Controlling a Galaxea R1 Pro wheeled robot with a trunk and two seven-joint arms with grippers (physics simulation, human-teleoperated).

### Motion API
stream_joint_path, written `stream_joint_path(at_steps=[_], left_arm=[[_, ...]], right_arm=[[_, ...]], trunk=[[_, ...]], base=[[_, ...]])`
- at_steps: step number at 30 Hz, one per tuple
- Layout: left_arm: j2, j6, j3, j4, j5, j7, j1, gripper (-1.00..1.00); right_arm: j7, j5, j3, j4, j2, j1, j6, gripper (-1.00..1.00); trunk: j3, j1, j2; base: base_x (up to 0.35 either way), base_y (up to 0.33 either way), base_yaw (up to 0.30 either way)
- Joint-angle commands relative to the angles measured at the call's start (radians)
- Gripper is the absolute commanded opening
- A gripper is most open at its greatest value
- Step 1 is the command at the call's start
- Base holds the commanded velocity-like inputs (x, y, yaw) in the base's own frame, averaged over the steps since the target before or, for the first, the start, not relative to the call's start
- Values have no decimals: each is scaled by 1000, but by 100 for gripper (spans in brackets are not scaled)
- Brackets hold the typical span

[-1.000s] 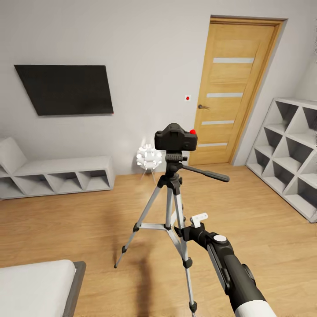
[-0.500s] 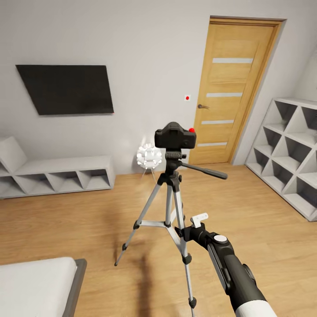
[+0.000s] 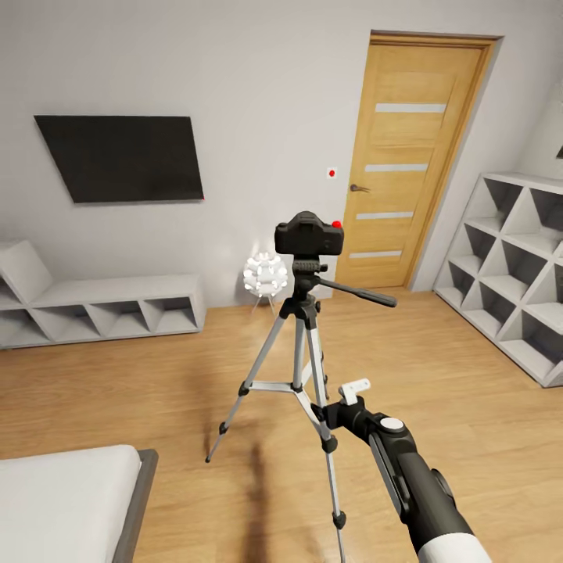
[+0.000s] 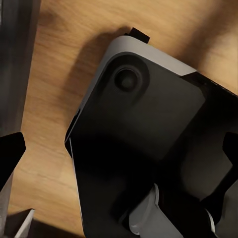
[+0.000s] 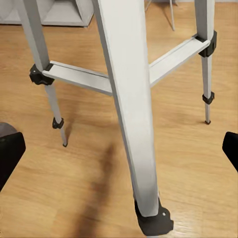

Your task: Attach the digital camera to the camera tripod in the bedroom.

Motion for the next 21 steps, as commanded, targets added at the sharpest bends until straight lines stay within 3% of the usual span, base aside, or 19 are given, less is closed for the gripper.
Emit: stream_joint_path(at_steps=[1,3,5,8,10,15,21], left_arm=[[0,3,-8,0,8,4,-1,100],[0,3,-8,0,8,4,-1,100],[0,3,-8,0,10,4,-1,100],[1,3,-8,0,14,4,-1,100],[1,3,-8,0,16,4,-1,100],[2,4,-7,0,18,4,-1,100],[2,4,-7,1,19,4,-1,100]], right_arm=[[7,9,-2,1,-2,-1,8,100],[7,8,-2,5,-10,-1,17,100],[8,4,-2,20,-36,-2,33,100],[12,0,-3,68,-97,-2,47,100],[16,-1,-3,95,-122,-2,49,100],[39,-3,-4,256,-226,-4,45,100],[85,-1,-5,496,-305,-4,17,100]], trunk=[[-2,1,-2],[-2,1,-2],[-2,1,-2],[-2,1,-2],[-2,1,-2],[-2,1,-2],[-2,1,-2]], base=[[-8,0,0],[-5,0,0],[-3,0,0],[-1,0,0],[0,0,0],[0,0,0],[0,0,0]])
